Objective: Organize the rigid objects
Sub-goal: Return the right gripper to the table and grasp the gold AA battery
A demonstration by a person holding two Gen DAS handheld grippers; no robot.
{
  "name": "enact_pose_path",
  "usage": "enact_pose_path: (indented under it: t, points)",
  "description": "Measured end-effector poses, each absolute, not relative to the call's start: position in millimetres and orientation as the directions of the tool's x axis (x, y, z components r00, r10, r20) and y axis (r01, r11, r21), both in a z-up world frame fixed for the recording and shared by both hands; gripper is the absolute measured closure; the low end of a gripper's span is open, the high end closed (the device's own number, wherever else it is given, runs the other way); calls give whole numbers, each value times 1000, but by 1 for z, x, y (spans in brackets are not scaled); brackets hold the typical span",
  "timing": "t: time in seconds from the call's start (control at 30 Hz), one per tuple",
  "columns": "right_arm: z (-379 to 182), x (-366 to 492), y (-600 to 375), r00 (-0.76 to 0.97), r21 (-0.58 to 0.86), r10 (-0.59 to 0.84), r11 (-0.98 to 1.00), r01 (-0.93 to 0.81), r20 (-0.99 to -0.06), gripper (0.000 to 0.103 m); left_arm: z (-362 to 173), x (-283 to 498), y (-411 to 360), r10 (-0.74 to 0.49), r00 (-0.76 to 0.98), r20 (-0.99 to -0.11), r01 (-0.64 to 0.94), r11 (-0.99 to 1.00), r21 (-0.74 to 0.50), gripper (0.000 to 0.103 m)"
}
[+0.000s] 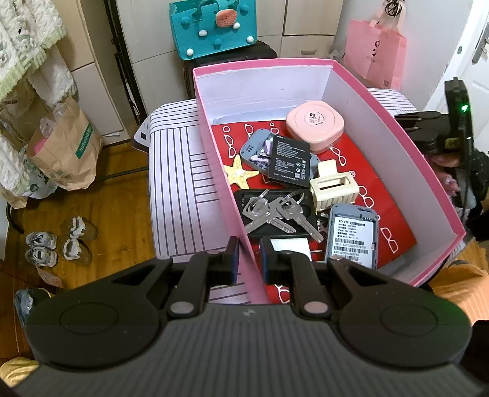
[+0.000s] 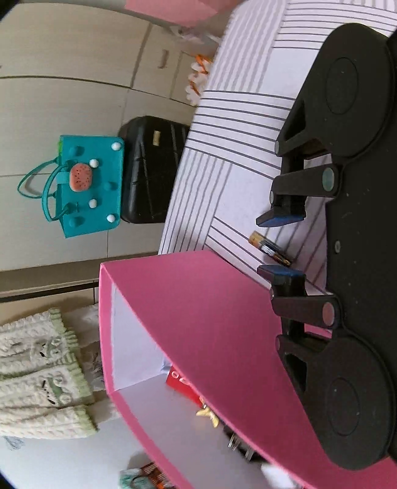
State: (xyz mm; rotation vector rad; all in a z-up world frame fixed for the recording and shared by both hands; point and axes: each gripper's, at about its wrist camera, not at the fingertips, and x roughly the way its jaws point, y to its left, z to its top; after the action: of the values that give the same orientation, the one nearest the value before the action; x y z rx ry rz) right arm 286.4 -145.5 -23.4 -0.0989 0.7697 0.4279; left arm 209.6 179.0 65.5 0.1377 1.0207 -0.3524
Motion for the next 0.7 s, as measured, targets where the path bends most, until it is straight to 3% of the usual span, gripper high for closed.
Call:
enact_pose_path:
  t: [0.4,0.43,0.53,0.7]
  points:
    - [-34,274,-139,686,-26,317,898,-439,-655,70,65,208,181,-233,479,-846,353,934,-58,89]
    - [-34,272,-138,688,-37,311,897,-441,-656,71,65,208,181,-233,480,-846,354,933,-57,90]
    - [-30,269,-135,678,-50,304,892,-450,-670,92,65,208,181,-235,481,-844,354,933,-58,90]
    - [-25,261,-141,671,-23,270,919,-394,-690,92,66,208,181,-237,482,-843,353,934,-61,90]
